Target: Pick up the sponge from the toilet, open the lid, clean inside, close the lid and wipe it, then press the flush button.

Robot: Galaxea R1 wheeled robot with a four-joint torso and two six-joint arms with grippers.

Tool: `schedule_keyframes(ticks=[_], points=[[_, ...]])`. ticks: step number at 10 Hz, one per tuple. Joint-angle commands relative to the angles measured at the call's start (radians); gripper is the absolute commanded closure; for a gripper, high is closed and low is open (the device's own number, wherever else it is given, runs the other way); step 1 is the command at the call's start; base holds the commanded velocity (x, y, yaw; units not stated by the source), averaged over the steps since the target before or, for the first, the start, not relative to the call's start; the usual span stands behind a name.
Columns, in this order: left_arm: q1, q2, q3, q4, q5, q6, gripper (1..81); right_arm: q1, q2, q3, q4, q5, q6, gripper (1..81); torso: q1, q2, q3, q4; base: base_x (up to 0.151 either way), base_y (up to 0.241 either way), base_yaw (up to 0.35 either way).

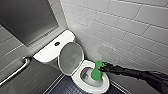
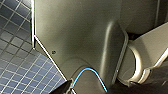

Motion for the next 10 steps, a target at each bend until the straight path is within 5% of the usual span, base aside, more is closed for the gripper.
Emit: schedule_keyframes(ticks=[1, 7, 8, 10], points=[[0.023, -0.01, -0.005, -0.016, 0.101, 0.006, 1.0, 0.155, 0.001, 0.006, 0.014, -0.017, 0.006, 81.1, 0.064, -0.1, 0.0, 0.0, 0.0, 0.0, 0.0], [0.023, -0.002, -0.005, -0.007, 0.101, 0.009, 1.0, 0.166, 0.006, 0.005, 0.018, -0.017, 0.007, 81.1, 0.172, -0.272, 0.0, 0.0, 0.0, 0.0, 0.0], [0.023, -0.002, -0.005, -0.009, 0.101, 0.009, 1.0, 0.15, 0.015, 0.002, 0.015, -0.017, 0.007, 81.1, 0.132, -0.211, 0.0, 0.0, 0.0, 0.0, 0.0], [0.023, -0.003, -0.005, -0.007, 0.101, 0.009, 1.0, 0.123, 0.041, -0.004, 0.015, -0.01, 0.007, 81.1, 0.163, -0.262, 0.0, 0.0, 0.0, 0.0, 0.0]])
